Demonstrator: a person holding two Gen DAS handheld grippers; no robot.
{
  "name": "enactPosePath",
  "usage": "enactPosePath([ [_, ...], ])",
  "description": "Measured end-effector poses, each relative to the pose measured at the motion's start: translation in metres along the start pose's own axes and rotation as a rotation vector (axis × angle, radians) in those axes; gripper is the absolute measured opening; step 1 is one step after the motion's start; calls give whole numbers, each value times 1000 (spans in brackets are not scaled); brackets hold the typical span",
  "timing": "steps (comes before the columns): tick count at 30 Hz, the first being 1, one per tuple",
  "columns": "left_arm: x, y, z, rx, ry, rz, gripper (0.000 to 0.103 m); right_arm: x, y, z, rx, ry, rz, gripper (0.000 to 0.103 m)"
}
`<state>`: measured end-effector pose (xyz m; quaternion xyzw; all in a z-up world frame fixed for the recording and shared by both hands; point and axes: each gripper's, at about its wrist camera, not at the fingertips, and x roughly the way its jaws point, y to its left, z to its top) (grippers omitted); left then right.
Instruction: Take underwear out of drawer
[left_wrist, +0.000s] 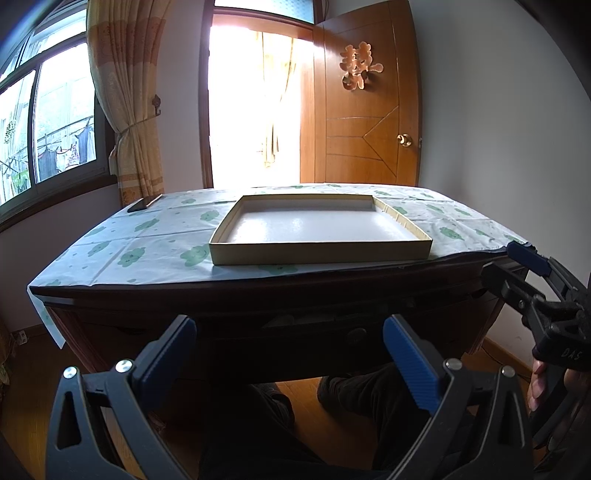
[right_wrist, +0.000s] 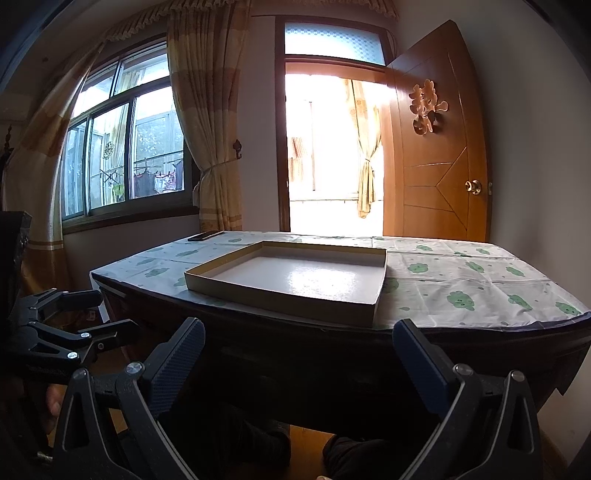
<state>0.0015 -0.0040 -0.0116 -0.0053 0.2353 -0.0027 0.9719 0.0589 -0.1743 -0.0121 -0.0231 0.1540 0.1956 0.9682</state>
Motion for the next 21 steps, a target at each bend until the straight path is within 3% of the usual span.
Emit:
enactPosePath([
  [10,11,-2,-8,-5,29,-3,103,7,-1,-9,-29,-6,-17,102],
  [18,26,-4,-17,-15,68,-12,103,18,-5,-20,-81,-63,-44,102],
  [21,29,-7,-21,-6,79,-17,103,25,-10,-25,-99,-107,-8,102],
])
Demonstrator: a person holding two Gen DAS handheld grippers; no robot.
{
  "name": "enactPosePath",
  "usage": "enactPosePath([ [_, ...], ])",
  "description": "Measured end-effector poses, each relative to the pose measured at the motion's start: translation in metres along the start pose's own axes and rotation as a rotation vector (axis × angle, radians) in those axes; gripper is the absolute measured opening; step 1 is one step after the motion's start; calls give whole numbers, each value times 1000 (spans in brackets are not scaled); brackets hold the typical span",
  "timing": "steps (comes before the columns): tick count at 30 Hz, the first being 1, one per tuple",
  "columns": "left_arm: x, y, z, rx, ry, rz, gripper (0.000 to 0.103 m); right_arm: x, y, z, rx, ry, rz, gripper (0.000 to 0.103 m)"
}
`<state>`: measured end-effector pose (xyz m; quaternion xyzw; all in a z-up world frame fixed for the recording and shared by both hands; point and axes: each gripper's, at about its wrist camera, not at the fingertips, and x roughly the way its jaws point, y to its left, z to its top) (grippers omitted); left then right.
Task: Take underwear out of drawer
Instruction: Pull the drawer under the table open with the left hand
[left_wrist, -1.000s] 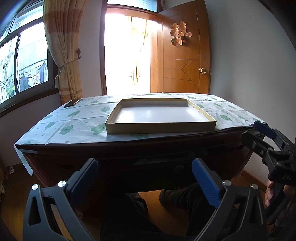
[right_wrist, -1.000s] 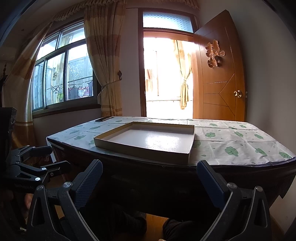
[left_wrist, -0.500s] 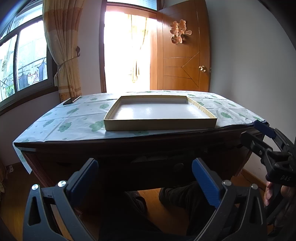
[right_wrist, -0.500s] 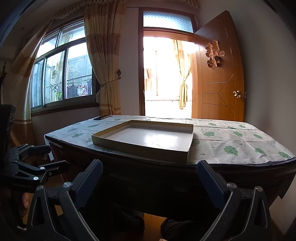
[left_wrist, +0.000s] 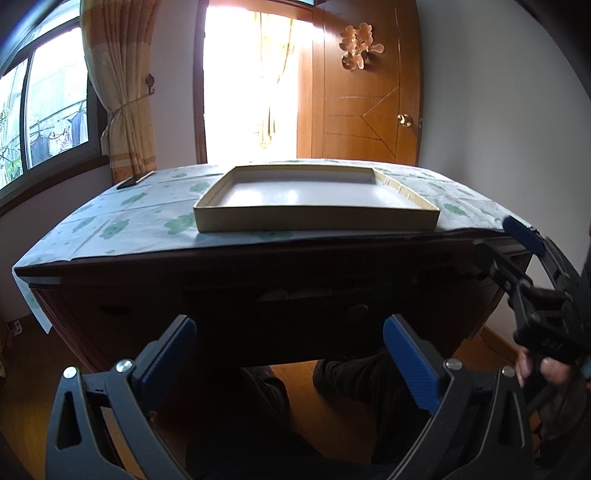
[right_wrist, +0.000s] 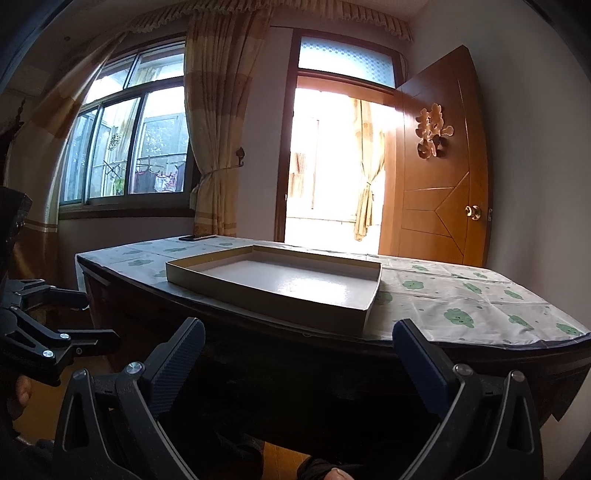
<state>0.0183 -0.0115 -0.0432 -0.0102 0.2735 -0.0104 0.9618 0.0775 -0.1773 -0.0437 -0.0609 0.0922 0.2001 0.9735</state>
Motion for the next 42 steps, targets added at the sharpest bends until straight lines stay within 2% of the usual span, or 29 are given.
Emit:
enactPosePath([
  [4,3,-1,-3,0,7,-7,103,17,-6,-9,-43,-58,19,102],
  [8,8,-1,-3,-6,11,-17,103,38,-8,-17,-88,-71,-19,102],
  [14,24,-5,6,19,-35,-8,103,63,-14,-25,-118,-73,-67,102],
  [19,40,-5,13,16,-64,-15,103,70,-21,-28,-114,-123,-92,102],
  [25,51,-3,17,-7,-43,-7,103,82,-26,-36,-114,-126,-108,102],
  [32,57,-13,21,41,-69,7,103,88,-34,-42,-83,-143,-93,102],
  [36,69,-16,23,44,-47,9,103,91,-36,-42,-87,-150,-80,102],
  [42,67,-19,16,47,-28,-12,103,90,-39,-42,-88,-144,-72,102],
])
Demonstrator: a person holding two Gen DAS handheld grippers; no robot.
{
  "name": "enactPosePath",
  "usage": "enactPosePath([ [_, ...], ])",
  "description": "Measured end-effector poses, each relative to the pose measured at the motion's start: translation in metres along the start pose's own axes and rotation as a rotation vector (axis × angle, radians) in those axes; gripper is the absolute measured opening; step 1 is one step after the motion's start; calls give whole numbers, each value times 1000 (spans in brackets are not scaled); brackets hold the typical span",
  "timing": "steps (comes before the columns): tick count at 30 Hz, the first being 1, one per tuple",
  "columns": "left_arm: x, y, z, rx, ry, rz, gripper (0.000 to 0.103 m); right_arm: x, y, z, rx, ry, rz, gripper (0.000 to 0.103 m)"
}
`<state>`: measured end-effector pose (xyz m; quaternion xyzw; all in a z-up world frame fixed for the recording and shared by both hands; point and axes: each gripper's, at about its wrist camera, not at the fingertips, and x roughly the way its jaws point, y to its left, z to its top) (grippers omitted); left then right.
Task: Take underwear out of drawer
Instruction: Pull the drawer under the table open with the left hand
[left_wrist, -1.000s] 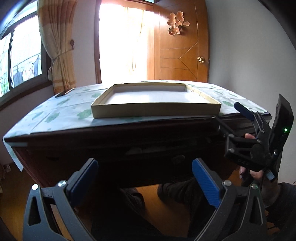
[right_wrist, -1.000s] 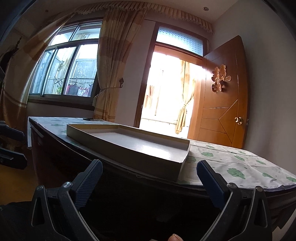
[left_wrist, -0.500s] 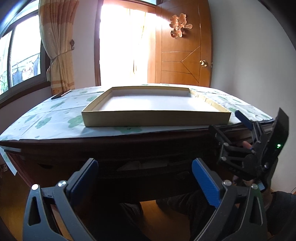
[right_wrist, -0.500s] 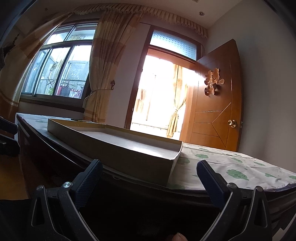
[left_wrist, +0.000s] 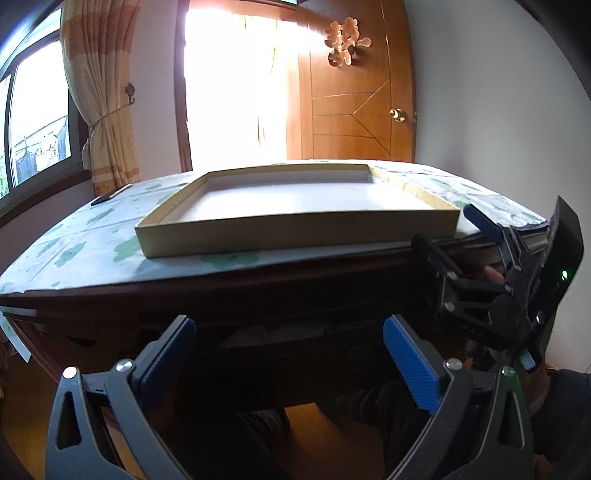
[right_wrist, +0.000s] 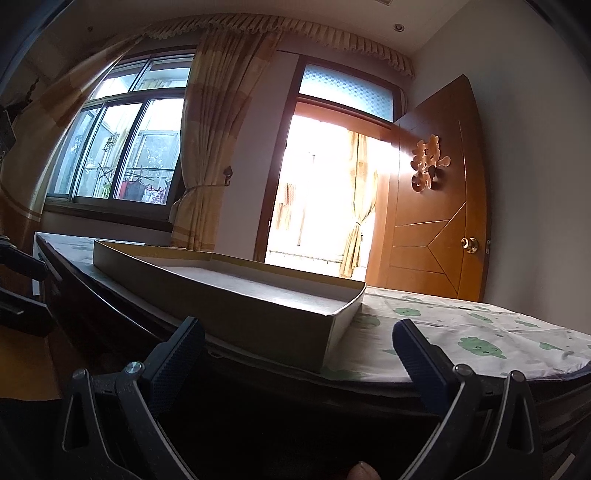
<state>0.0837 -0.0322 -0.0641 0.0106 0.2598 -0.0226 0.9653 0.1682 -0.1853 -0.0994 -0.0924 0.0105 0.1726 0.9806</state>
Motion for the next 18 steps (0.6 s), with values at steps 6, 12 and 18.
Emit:
enactPosePath([
  [6,-6,-1,-7,-14,22,-9,103,-5,1,1,-1,13,-21,102],
  [12,-13,-2,-12,-3,13,-5,103,-12,-1,1,3,29,-48,102],
  [18,-20,-4,-15,3,11,-17,103,-17,10,-6,-77,65,-68,102],
])
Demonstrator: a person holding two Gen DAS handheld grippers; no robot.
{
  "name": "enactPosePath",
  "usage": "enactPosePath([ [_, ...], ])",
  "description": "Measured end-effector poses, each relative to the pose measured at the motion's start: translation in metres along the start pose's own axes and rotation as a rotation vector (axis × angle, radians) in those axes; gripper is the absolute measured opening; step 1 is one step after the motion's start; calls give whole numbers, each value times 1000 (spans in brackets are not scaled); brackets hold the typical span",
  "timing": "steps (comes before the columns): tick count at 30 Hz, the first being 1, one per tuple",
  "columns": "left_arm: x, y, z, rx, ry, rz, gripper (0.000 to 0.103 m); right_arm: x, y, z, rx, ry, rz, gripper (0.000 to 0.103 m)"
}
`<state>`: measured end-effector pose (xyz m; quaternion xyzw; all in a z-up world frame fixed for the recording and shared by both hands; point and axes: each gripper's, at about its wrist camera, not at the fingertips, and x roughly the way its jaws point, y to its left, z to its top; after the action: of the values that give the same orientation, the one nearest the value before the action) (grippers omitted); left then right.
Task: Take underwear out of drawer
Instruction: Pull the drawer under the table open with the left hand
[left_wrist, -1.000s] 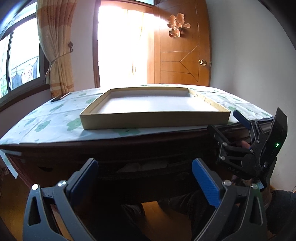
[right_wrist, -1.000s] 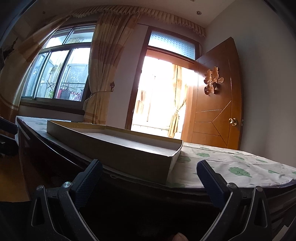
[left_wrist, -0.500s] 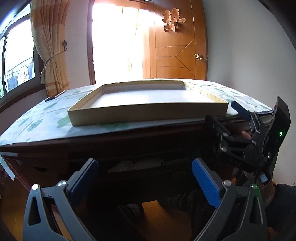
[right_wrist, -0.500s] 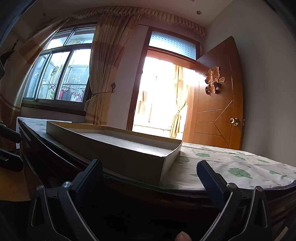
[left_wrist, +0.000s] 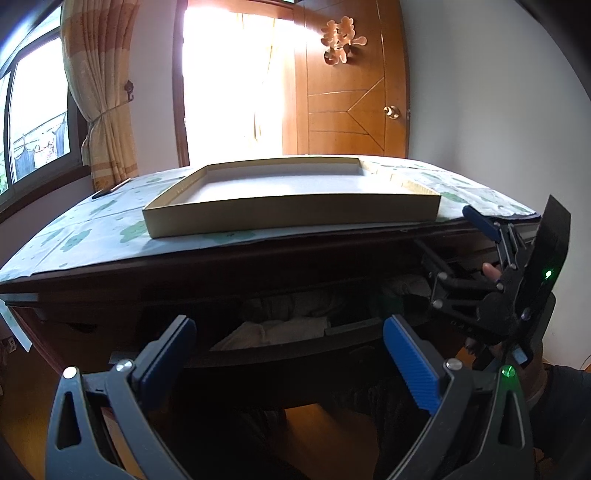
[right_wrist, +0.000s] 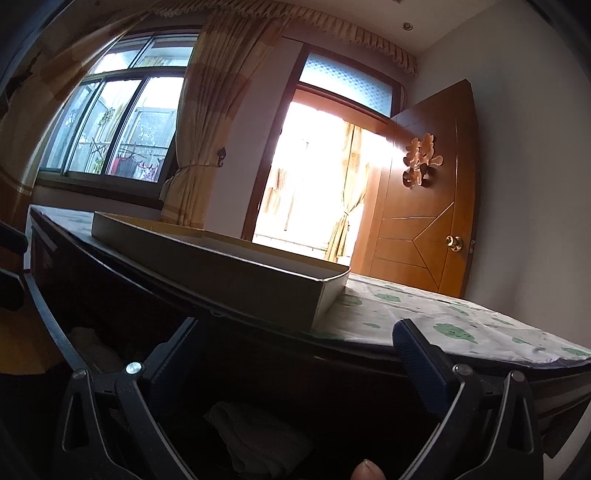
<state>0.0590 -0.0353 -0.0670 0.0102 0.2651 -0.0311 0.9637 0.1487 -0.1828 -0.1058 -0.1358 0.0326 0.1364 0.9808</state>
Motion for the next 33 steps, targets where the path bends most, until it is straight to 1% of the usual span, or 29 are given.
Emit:
enactPosePath([
  [5,2,1,-5,-1,5,10,103,-8,-4,-1,28,-6,1,102],
  [11,-2,5,-9,-29,12,2,103,-13,-4,-2,18,14,0,102],
  [18,-13,2,-12,-15,12,-6,103,-24,-5,-2,29,31,-1,102],
  [25,-22,8,-11,-27,-3,1,103,-36,1,-4,-1,43,-5,102],
  [33,-24,12,-14,-30,2,9,103,-47,2,-4,2,70,2,102],
])
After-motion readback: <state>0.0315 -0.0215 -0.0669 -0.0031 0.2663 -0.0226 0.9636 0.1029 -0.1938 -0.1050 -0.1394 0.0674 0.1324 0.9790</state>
